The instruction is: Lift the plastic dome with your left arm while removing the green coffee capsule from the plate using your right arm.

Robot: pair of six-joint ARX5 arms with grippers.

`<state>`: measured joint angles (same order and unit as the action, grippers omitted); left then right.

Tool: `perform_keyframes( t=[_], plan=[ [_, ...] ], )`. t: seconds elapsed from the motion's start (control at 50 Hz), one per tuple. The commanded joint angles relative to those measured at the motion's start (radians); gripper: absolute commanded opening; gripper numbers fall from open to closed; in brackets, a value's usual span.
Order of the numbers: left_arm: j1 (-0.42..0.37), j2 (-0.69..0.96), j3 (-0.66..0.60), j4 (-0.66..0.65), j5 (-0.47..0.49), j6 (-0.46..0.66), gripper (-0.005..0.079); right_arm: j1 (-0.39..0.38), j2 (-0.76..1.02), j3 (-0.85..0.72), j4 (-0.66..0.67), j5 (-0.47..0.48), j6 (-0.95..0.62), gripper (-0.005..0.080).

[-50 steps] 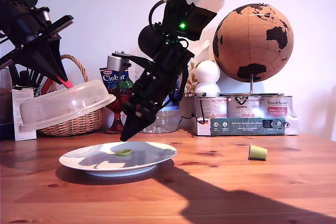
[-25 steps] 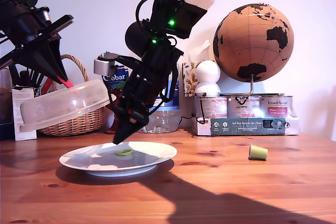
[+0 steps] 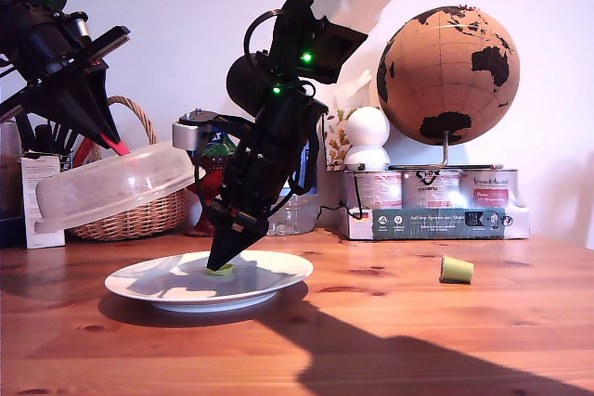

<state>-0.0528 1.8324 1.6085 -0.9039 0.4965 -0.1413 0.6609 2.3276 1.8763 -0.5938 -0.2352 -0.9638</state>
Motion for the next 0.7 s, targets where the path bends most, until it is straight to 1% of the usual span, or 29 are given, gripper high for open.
perform_keyframes(
  t=[0.0, 0.4, 0.52, 0.68],
  plan=[
    [-0.002, -0.021, 0.017, 0.011, 0.005, 0.011, -0.0022, -0.005, 0.052, 0.003, 0.003, 0.0, 0.015, 0.0249],
    [-0.002, -0.021, 0.017, 0.016, 0.005, 0.012, -0.0022, -0.007, 0.084, 0.003, -0.003, -0.001, 0.034, 0.024],
    [-0.002, -0.021, 0.017, 0.019, 0.005, 0.011, -0.0022, -0.007, 0.084, 0.003, -0.024, -0.005, 0.033, 0.0117],
    [-0.002, -0.021, 0.017, 0.02, 0.006, 0.011, -0.0022, -0.007, 0.084, 0.003, -0.037, -0.024, 0.033, -0.0018]
  ],
)
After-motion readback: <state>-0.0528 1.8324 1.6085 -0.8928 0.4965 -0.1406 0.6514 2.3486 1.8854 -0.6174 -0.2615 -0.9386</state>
